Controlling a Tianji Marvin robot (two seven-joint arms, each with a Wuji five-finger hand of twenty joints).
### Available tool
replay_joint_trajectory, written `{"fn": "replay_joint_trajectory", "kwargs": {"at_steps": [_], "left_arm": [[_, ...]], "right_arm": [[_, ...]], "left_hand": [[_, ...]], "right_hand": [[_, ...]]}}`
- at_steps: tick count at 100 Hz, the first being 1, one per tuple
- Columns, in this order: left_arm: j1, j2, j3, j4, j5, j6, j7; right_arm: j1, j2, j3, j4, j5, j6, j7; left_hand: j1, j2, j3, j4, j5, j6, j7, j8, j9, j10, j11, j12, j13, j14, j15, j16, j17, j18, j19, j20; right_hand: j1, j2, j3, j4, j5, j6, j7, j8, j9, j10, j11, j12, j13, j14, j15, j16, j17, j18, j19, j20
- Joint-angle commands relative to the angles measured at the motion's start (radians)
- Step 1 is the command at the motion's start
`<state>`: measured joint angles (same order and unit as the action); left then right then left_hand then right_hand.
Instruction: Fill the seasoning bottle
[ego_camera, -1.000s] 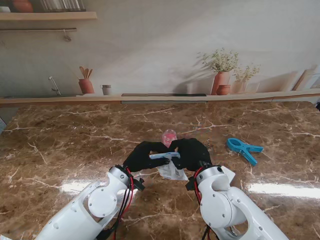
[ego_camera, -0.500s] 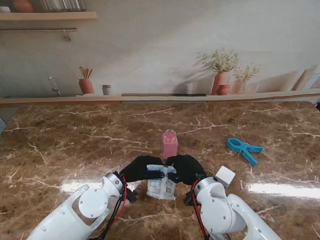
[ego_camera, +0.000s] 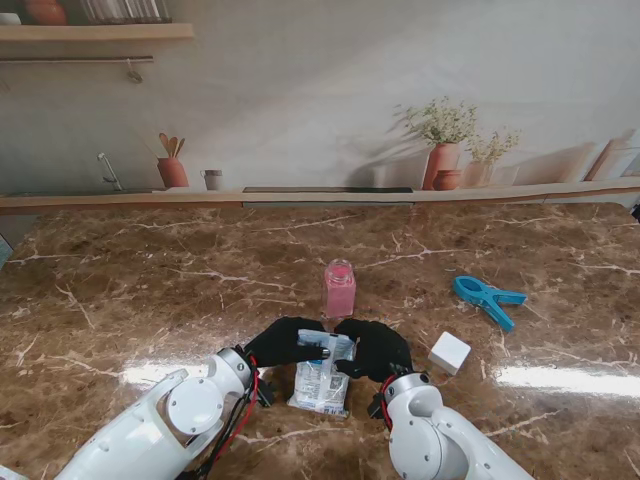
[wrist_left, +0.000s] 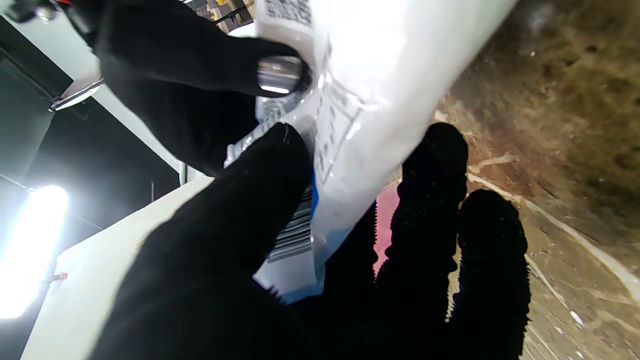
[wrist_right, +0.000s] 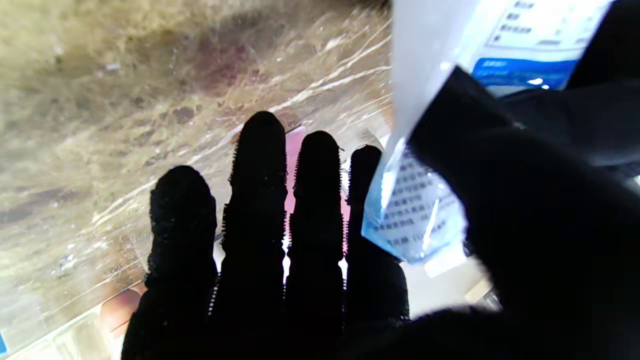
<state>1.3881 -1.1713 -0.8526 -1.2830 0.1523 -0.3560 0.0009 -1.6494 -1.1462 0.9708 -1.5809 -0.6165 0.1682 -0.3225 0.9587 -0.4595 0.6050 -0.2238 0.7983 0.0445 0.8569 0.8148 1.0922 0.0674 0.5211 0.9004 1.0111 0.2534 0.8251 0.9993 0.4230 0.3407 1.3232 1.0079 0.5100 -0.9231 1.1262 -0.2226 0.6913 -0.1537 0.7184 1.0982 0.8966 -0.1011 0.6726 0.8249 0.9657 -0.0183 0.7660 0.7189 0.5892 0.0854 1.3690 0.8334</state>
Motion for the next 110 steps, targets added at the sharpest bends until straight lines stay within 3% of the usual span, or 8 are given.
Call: {"fn": "replay_joint_trajectory", "kwargs": {"at_steps": [1,38,48,62,70,84,99,110], "left_arm": [[0.001,-0.002,0.007,0.000,0.006,-0.007,-0.012],[0.006,0.004,-0.003,-0.006,0.066,0.002,0.005],[0.012,0.011,-0.015,-0.016,0.093,0.004,0.006],[0.022,0.025,-0.041,-0.029,0.085,0.002,-0.036],[0.030,0.032,-0.059,-0.037,0.066,0.004,-0.068],[0.042,0.030,-0.080,-0.040,-0.027,0.013,-0.106],[0.052,0.026,-0.092,-0.049,-0.083,0.054,-0.127],[0.061,0.028,-0.100,-0.069,-0.082,0.104,-0.136]], "right_arm": [[-0.004,-0.019,-0.003,0.016,0.014,-0.016,0.045],[0.001,-0.068,-0.019,0.094,0.078,-0.124,-0.133],[-0.003,-0.071,-0.019,0.093,0.079,-0.130,-0.148],[0.002,-0.081,-0.026,0.111,0.081,-0.134,-0.185],[0.006,-0.088,-0.030,0.123,0.083,-0.134,-0.210],[0.011,-0.098,-0.037,0.141,0.088,-0.142,-0.246],[0.016,-0.102,-0.046,0.158,0.079,-0.166,-0.276],[0.016,-0.106,-0.048,0.168,0.069,-0.191,-0.305]], "left_hand": [[0.136,0.120,0.044,0.042,0.090,-0.221,0.151,0.079,-0.016,-0.022,0.008,0.000,0.006,0.018,0.001,0.005,-0.014,0.010,0.017,-0.004],[0.119,0.016,0.113,0.042,0.100,-0.191,0.049,-0.220,0.000,-0.025,-0.169,-0.101,-0.023,0.003,-0.072,-0.056,-0.023,-0.009,0.000,-0.018],[0.002,-0.062,0.130,0.059,0.020,-0.206,0.038,-0.369,-0.037,-0.025,-0.279,-0.092,-0.096,-0.017,-0.141,-0.082,-0.080,-0.018,-0.057,-0.039],[-0.194,-0.138,0.019,0.093,-0.051,-0.162,-0.101,-0.413,-0.263,-0.019,-0.099,-0.390,-0.233,-0.030,-0.260,-0.117,-0.195,-0.018,-0.157,-0.025],[-0.403,-0.018,-0.081,0.154,-0.047,-0.109,-0.229,-0.371,-0.306,-0.009,-0.127,-0.410,-0.288,-0.024,-0.307,-0.140,-0.230,-0.019,-0.202,-0.020],[-0.391,0.250,-0.589,0.207,-0.043,-0.082,-0.311,-0.346,-0.332,0.024,-0.158,-0.409,-0.345,0.006,-0.332,-0.143,-0.269,-0.027,-0.235,-0.006],[-0.468,0.494,-0.629,0.199,-0.025,-0.039,-0.376,-0.367,-0.332,0.078,-0.180,-0.413,-0.367,0.052,-0.319,-0.135,-0.285,-0.042,-0.228,0.002],[-0.398,0.549,-0.632,0.194,-0.002,-0.009,-0.420,-0.383,-0.311,0.094,-0.179,-0.411,-0.354,0.071,-0.286,-0.126,-0.276,-0.049,-0.200,0.013]], "right_hand": [[0.070,-0.047,0.037,-0.065,0.014,-0.045,0.039,-0.014,0.033,-0.050,0.034,0.070,0.038,-0.038,0.077,0.047,0.000,-0.014,0.036,0.010],[0.250,-0.027,0.065,-0.054,0.273,-0.175,0.187,-0.066,0.103,-0.089,0.112,0.330,-0.018,-0.045,0.298,0.251,-0.093,0.032,-0.064,0.005],[0.262,-0.027,0.078,-0.050,0.314,-0.174,0.188,-0.084,0.117,-0.089,0.138,0.361,-0.013,-0.051,0.344,0.284,-0.092,0.044,-0.071,0.013],[0.291,-0.027,0.101,-0.041,0.370,-0.165,0.185,-0.109,0.150,-0.091,0.184,0.414,-0.001,-0.063,0.418,0.327,-0.089,0.054,-0.075,0.023],[0.306,-0.019,0.115,-0.034,0.412,-0.157,0.180,-0.135,0.170,-0.092,0.208,0.441,0.004,-0.065,0.455,0.345,-0.091,0.058,-0.079,0.028],[0.315,-0.024,0.135,-0.032,0.471,-0.132,0.193,-0.303,0.189,-0.092,0.222,0.459,0.008,-0.064,0.487,0.353,-0.095,0.062,-0.090,0.037],[0.324,-0.042,0.164,-0.033,0.543,-0.128,0.181,-0.436,0.195,-0.100,0.237,0.474,0.001,-0.063,0.502,0.363,-0.103,0.059,-0.101,0.035],[0.331,-0.052,0.188,-0.035,0.570,-0.127,0.202,-0.496,0.200,-0.103,0.251,0.482,-0.003,-0.062,0.511,0.364,-0.108,0.056,-0.105,0.034]]}}
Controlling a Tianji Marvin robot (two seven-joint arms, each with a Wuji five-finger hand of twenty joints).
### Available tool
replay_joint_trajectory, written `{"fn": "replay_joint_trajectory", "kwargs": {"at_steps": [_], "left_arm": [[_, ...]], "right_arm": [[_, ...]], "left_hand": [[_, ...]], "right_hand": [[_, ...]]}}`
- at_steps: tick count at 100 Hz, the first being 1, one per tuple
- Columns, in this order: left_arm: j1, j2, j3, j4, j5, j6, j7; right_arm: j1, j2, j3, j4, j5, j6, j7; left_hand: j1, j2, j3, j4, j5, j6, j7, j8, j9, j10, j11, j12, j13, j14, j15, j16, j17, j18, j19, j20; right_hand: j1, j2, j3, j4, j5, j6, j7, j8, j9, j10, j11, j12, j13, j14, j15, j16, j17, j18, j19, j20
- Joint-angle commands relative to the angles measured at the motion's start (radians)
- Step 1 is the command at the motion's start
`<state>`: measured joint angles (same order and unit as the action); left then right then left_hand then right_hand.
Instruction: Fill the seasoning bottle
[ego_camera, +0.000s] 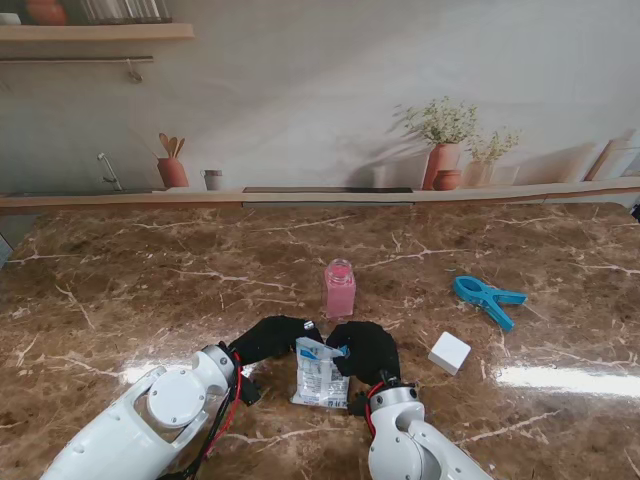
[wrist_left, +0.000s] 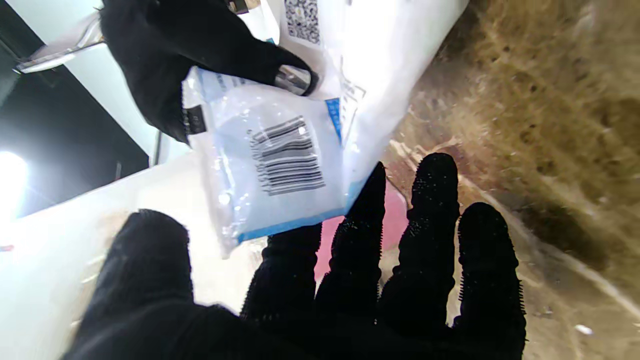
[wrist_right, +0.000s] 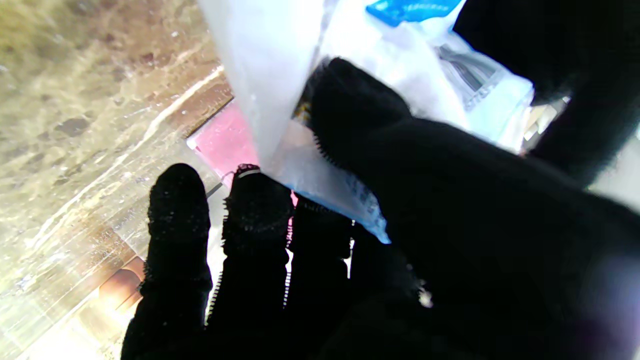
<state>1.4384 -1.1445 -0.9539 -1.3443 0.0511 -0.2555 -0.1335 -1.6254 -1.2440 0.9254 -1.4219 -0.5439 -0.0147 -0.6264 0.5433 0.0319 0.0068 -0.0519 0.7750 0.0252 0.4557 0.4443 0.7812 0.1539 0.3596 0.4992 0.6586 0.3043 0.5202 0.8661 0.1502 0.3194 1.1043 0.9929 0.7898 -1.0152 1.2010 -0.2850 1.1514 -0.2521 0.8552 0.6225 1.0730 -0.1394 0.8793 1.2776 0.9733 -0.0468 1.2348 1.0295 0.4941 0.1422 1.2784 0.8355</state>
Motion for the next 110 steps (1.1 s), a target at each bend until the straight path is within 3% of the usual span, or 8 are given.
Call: {"fn": "replay_joint_trajectory", "kwargs": {"at_steps": [1,21,25,33,50,60,85,110], "left_arm": [[0.011,0.002,0.001,-0.008,0.023,0.005,-0.002],[0.016,0.011,-0.002,-0.034,0.051,0.075,-0.026],[0.015,0.013,-0.001,-0.034,0.051,0.082,-0.034],[0.022,0.006,-0.003,-0.042,0.024,0.117,-0.027],[0.017,0.009,-0.001,-0.048,-0.006,0.151,-0.060],[0.018,0.006,-0.002,-0.053,-0.028,0.168,-0.068],[-0.006,0.041,0.009,-0.068,-0.005,0.201,-0.190],[-0.030,0.072,0.029,-0.089,0.060,0.231,-0.274]], "right_arm": [[-0.008,-0.008,-0.002,0.010,-0.005,-0.010,-0.003],[-0.011,-0.010,-0.004,0.020,-0.024,-0.042,-0.039],[-0.009,-0.011,-0.007,0.026,-0.031,-0.048,-0.051],[-0.005,-0.011,-0.014,0.037,-0.049,-0.061,-0.072],[0.010,-0.012,-0.030,0.066,-0.089,-0.080,-0.117],[0.022,-0.009,-0.041,0.084,-0.117,-0.088,-0.139],[0.036,-0.012,-0.056,0.106,-0.142,-0.086,-0.180],[0.045,-0.020,-0.058,0.118,-0.151,-0.079,-0.222]], "left_hand": [[0.020,0.062,-0.034,0.022,0.021,0.010,-0.020,-0.013,0.000,0.007,-0.017,-0.010,0.000,0.019,0.021,0.007,-0.001,-0.028,0.021,0.028],[0.121,0.034,-0.030,0.019,0.037,0.031,-0.035,-0.024,0.026,0.025,-0.010,-0.016,0.028,0.026,0.059,0.010,0.027,-0.026,0.069,0.038],[0.111,0.076,-0.033,0.017,0.048,0.025,-0.031,-0.024,0.036,0.012,-0.004,-0.017,0.031,0.028,0.068,0.012,0.026,-0.022,0.082,0.043],[0.126,0.120,-0.034,0.013,0.086,0.048,-0.023,-0.029,0.061,0.045,0.007,-0.018,0.036,0.063,0.092,0.021,0.019,-0.004,0.100,0.051],[0.170,0.235,-0.045,-0.003,0.122,0.035,-0.032,-0.049,0.070,0.041,0.022,-0.009,0.023,0.071,0.121,0.033,0.003,-0.004,0.108,0.055],[0.179,0.236,-0.047,-0.002,0.158,0.045,-0.024,-0.054,0.075,0.046,0.024,-0.007,0.012,0.083,0.124,0.037,-0.011,-0.002,0.105,0.057],[0.217,-0.079,-0.023,0.034,0.031,0.014,-0.071,-0.065,0.016,0.008,-0.003,-0.013,-0.039,0.028,0.071,0.015,-0.050,-0.036,0.045,0.039],[0.268,-0.258,0.026,0.049,-0.080,0.018,-0.131,-0.097,0.058,-0.037,0.022,-0.001,-0.013,-0.023,0.033,0.007,-0.088,-0.023,-0.016,0.044]], "right_hand": [[0.052,0.040,0.115,0.028,0.112,-0.028,0.066,-0.021,0.024,-0.065,0.046,0.031,-0.011,-0.034,0.043,0.054,-0.013,-0.002,-0.014,0.032],[0.057,0.029,0.151,0.026,0.141,-0.045,0.147,0.017,0.028,-0.072,0.065,0.048,-0.020,-0.034,0.055,0.054,-0.019,-0.009,-0.019,0.032],[0.058,0.027,0.160,0.026,0.144,-0.053,0.167,0.026,0.029,-0.073,0.070,0.052,-0.022,-0.036,0.057,0.054,-0.021,-0.009,-0.020,0.032],[0.060,0.024,0.170,0.026,0.149,-0.065,0.198,0.035,0.033,-0.075,0.075,0.057,-0.022,-0.039,0.062,0.053,-0.020,-0.011,-0.019,0.032],[0.061,0.022,0.184,0.026,0.154,-0.078,0.240,0.041,0.034,-0.079,0.083,0.066,-0.028,-0.043,0.069,0.055,-0.023,-0.016,-0.021,0.030],[0.059,0.024,0.186,0.026,0.154,-0.085,0.251,0.043,0.034,-0.081,0.085,0.068,-0.029,-0.046,0.071,0.055,-0.024,-0.019,-0.021,0.030],[0.054,0.037,0.180,0.030,0.149,-0.091,0.255,0.035,0.027,-0.086,0.084,0.071,-0.035,-0.053,0.070,0.053,-0.026,-0.024,-0.022,0.027],[0.053,0.040,0.171,0.035,0.147,-0.095,0.248,0.026,0.017,-0.092,0.085,0.069,-0.041,-0.058,0.070,0.049,-0.030,-0.028,-0.023,0.024]]}}
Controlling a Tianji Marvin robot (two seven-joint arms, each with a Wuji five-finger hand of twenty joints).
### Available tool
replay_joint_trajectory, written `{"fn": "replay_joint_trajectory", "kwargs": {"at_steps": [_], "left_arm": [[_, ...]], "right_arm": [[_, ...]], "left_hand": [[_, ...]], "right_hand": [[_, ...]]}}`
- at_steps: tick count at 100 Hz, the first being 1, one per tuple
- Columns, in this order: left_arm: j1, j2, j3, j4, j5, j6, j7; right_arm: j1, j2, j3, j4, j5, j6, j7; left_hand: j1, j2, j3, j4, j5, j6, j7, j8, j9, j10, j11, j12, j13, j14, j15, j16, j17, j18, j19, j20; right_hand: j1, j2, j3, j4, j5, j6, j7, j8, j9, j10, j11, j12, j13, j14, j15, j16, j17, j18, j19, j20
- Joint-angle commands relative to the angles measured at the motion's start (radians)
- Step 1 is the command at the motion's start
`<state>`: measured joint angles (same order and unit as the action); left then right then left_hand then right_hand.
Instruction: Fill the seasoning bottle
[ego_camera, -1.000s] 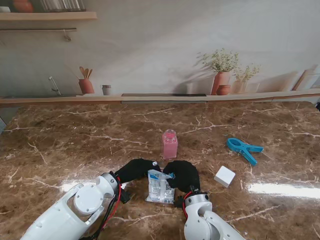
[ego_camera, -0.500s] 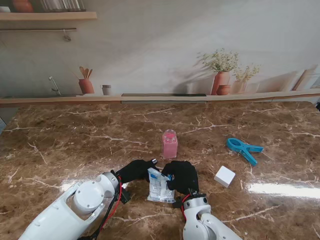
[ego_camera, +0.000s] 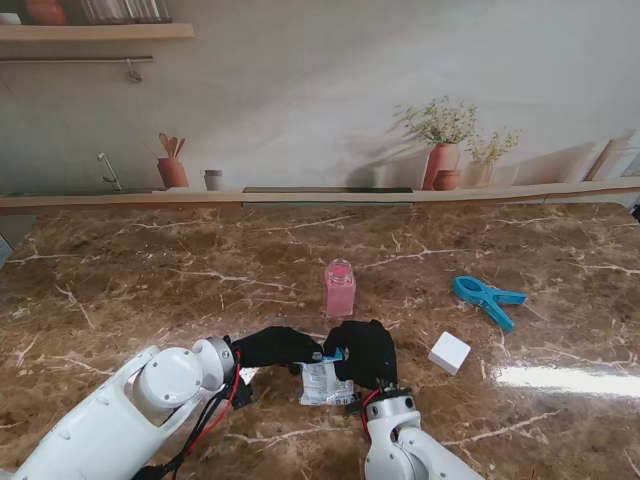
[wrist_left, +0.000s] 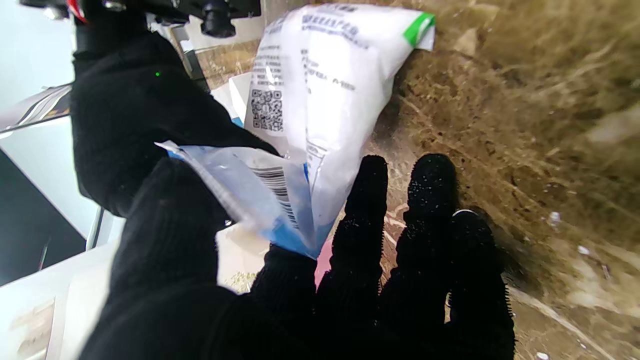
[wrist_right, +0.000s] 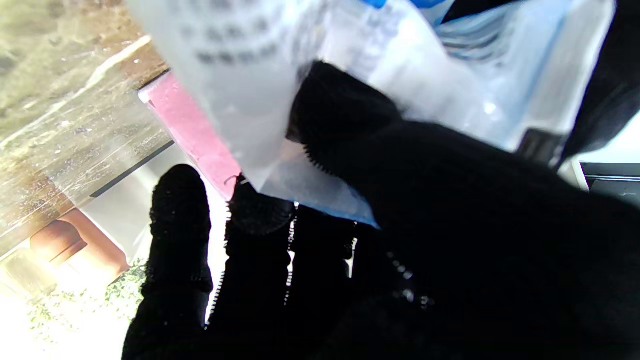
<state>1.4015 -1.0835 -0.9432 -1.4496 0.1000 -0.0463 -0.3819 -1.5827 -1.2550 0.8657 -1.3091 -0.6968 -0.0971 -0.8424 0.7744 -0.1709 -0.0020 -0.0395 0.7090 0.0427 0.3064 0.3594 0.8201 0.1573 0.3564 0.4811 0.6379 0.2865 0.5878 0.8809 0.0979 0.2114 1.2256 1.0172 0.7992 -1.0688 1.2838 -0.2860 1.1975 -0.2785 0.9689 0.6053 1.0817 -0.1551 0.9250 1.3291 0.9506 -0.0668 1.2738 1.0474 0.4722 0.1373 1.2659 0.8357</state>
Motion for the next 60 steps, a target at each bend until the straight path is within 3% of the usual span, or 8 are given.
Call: {"fn": "replay_joint_trajectory", "kwargs": {"at_steps": [1,13,33,38,43,49,53,60], "left_arm": [[0.006,0.012,0.020,0.016,0.014,0.024,-0.027],[-0.004,0.014,0.038,0.019,0.041,0.032,-0.026],[-0.021,0.020,0.066,0.019,0.081,0.060,-0.035],[-0.022,0.020,0.070,0.020,0.084,0.065,-0.033],[-0.023,0.019,0.074,0.021,0.094,0.068,-0.027],[-0.024,0.017,0.078,0.023,0.109,0.065,-0.012],[-0.022,0.014,0.080,0.024,0.119,0.063,0.007],[-0.022,0.010,0.083,0.030,0.129,0.056,0.025]], "right_arm": [[0.002,-0.009,0.002,0.006,0.002,0.003,-0.008],[0.001,-0.014,0.001,0.009,0.004,-0.001,-0.028],[-0.004,-0.019,0.003,0.008,0.011,-0.011,-0.041],[-0.004,-0.019,0.002,0.008,0.010,-0.015,-0.045],[-0.006,-0.019,0.003,0.007,0.011,-0.021,-0.046],[-0.008,-0.020,0.005,0.005,0.014,-0.028,-0.045],[-0.011,-0.019,0.008,0.002,0.018,-0.031,-0.038],[-0.017,-0.016,0.016,-0.004,0.022,-0.039,-0.024]], "left_hand": [[0.041,-0.060,0.040,0.037,-0.020,0.005,0.013,-0.015,0.020,-0.044,0.028,0.018,0.008,-0.007,-0.036,-0.008,-0.037,0.085,-0.139,0.020],[-0.027,-0.169,0.305,-0.002,-0.037,0.035,-0.019,-0.087,0.022,-0.078,0.128,0.138,-0.008,-0.029,-0.039,0.030,-0.067,0.081,-0.196,0.019],[-0.047,-0.213,0.385,-0.020,-0.008,0.015,0.050,-0.055,0.007,-0.124,0.284,0.353,-0.026,-0.034,-0.020,0.099,-0.092,0.072,-0.275,-0.029],[-0.041,-0.215,0.400,-0.023,0.015,-0.016,0.146,0.017,-0.003,-0.130,0.285,0.389,-0.041,-0.039,-0.025,0.113,-0.097,0.065,-0.274,-0.030],[0.032,-0.258,0.354,-0.061,0.010,-0.090,0.292,0.164,-0.014,-0.139,0.278,0.400,-0.058,-0.046,-0.029,0.118,-0.098,0.056,-0.267,-0.026],[0.147,-0.271,0.272,-0.036,-0.030,-0.174,0.503,0.313,-0.007,-0.142,0.244,0.471,-0.054,-0.051,-0.027,0.117,-0.092,0.052,-0.255,-0.020],[0.155,-0.279,0.299,-0.040,-0.032,-0.191,0.581,0.376,0.022,-0.142,0.177,0.451,-0.033,-0.051,-0.031,0.105,-0.078,0.053,-0.239,-0.012],[0.124,-0.305,0.386,-0.059,-0.032,-0.184,0.624,0.374,0.078,-0.119,0.088,0.224,0.027,-0.052,-0.047,0.035,-0.045,0.063,-0.208,-0.010]], "right_hand": [[0.043,0.094,0.088,0.036,0.100,-0.069,0.133,0.043,0.008,-0.076,0.039,0.018,-0.019,-0.038,0.030,0.031,-0.008,-0.023,-0.010,0.024],[0.041,0.097,0.082,0.037,0.100,-0.070,0.129,0.040,0.004,-0.080,0.039,0.015,-0.022,-0.040,0.029,0.028,-0.010,-0.025,-0.011,0.022],[0.041,0.099,0.075,0.042,0.099,-0.069,0.122,0.036,-0.001,-0.081,0.042,0.013,-0.024,-0.042,0.029,0.024,-0.011,-0.026,-0.012,0.020],[0.040,0.100,0.074,0.043,0.097,-0.070,0.120,0.035,-0.002,-0.082,0.042,0.012,-0.025,-0.042,0.029,0.023,-0.011,-0.026,-0.011,0.020],[0.039,0.101,0.071,0.044,0.097,-0.071,0.118,0.034,-0.003,-0.084,0.042,0.010,-0.025,-0.043,0.029,0.022,-0.011,-0.026,-0.011,0.020],[0.036,0.105,0.064,0.044,0.095,-0.075,0.113,0.033,-0.004,-0.086,0.041,0.008,-0.024,-0.046,0.026,0.019,-0.011,-0.027,-0.012,0.019],[0.034,0.109,0.057,0.045,0.093,-0.078,0.106,0.032,-0.006,-0.090,0.039,0.006,-0.025,-0.048,0.022,0.016,-0.011,-0.028,-0.012,0.018],[0.030,0.121,0.031,0.044,0.090,-0.084,0.082,0.030,-0.012,-0.093,0.032,-0.001,-0.028,-0.049,0.003,0.004,-0.013,-0.032,-0.020,0.012]]}}
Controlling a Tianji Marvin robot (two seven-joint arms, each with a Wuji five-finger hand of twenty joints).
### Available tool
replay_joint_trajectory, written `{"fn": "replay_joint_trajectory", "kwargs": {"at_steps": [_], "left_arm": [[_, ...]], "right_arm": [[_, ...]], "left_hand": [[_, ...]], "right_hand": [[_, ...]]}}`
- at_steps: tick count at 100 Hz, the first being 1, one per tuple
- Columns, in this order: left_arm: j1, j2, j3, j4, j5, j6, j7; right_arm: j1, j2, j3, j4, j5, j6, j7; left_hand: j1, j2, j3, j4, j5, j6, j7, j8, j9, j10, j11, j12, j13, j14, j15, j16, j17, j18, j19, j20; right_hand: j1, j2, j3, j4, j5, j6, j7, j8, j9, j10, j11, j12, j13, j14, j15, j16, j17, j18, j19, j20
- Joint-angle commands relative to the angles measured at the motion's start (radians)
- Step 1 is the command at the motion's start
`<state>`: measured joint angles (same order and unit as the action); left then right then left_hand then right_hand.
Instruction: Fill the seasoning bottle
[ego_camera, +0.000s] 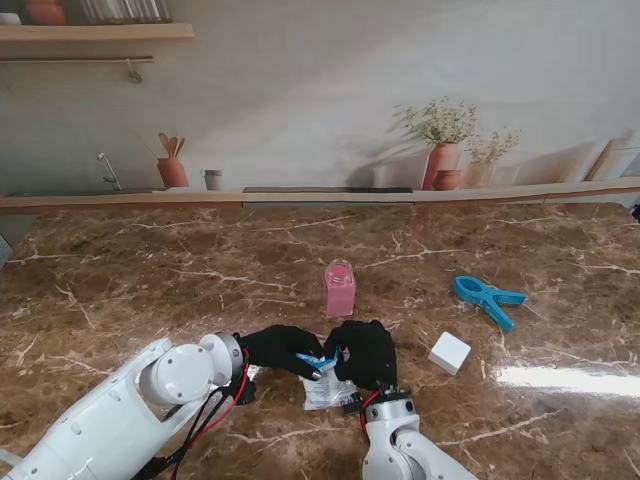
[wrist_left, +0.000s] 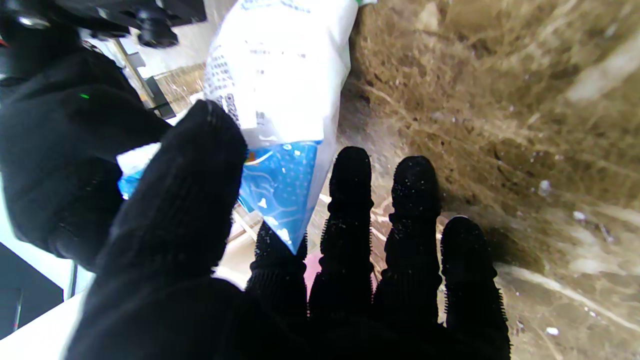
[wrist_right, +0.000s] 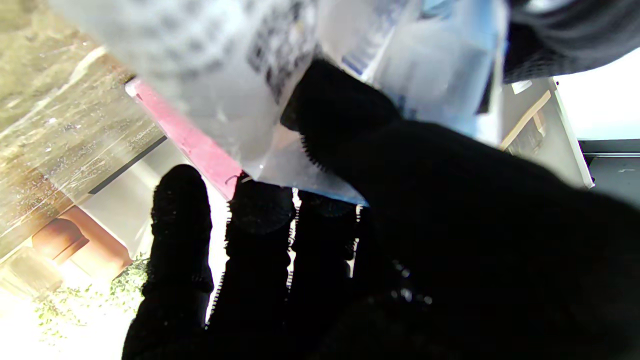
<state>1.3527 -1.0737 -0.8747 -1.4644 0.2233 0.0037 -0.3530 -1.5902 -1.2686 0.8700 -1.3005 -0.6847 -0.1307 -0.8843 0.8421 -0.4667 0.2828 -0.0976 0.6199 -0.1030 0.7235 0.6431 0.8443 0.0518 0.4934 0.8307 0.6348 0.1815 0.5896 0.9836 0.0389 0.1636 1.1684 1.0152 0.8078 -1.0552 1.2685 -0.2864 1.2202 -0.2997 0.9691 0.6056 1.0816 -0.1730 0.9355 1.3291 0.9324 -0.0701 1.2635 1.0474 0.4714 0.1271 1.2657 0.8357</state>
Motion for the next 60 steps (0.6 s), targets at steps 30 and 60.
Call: {"fn": "replay_joint_trajectory", "kwargs": {"at_steps": [30,60], "left_arm": [[0.025,-0.014,0.021,0.071,0.031,-0.042,0.064],[0.026,-0.019,0.021,0.081,0.051,-0.095,0.100]], "right_arm": [[-0.077,0.063,0.091,-0.123,-0.010,-0.039,0.253],[-0.169,0.115,0.207,-0.275,0.077,-0.118,0.551]], "left_hand": [[0.023,-0.111,0.330,-0.035,0.033,-0.063,0.273,0.111,0.202,-0.019,-0.035,0.059,0.140,0.034,0.040,-0.025,0.069,0.095,-0.103,-0.048],[0.049,-0.104,0.355,-0.035,0.036,-0.082,0.254,0.101,0.213,-0.031,-0.115,0.181,0.112,0.034,0.029,-0.007,0.052,0.064,-0.117,-0.067]], "right_hand": [[-0.048,0.071,0.165,0.037,-0.048,-0.064,-0.143,0.019,-0.214,-0.010,-0.308,-0.219,-0.245,0.003,-0.345,-0.016,-0.159,-0.045,-0.204,0.000],[-0.485,0.177,-0.157,0.041,-0.322,0.020,-0.226,-0.020,-0.376,0.084,-0.640,-0.759,-0.404,0.055,-0.856,-0.439,-0.280,0.006,-0.470,0.108]]}}
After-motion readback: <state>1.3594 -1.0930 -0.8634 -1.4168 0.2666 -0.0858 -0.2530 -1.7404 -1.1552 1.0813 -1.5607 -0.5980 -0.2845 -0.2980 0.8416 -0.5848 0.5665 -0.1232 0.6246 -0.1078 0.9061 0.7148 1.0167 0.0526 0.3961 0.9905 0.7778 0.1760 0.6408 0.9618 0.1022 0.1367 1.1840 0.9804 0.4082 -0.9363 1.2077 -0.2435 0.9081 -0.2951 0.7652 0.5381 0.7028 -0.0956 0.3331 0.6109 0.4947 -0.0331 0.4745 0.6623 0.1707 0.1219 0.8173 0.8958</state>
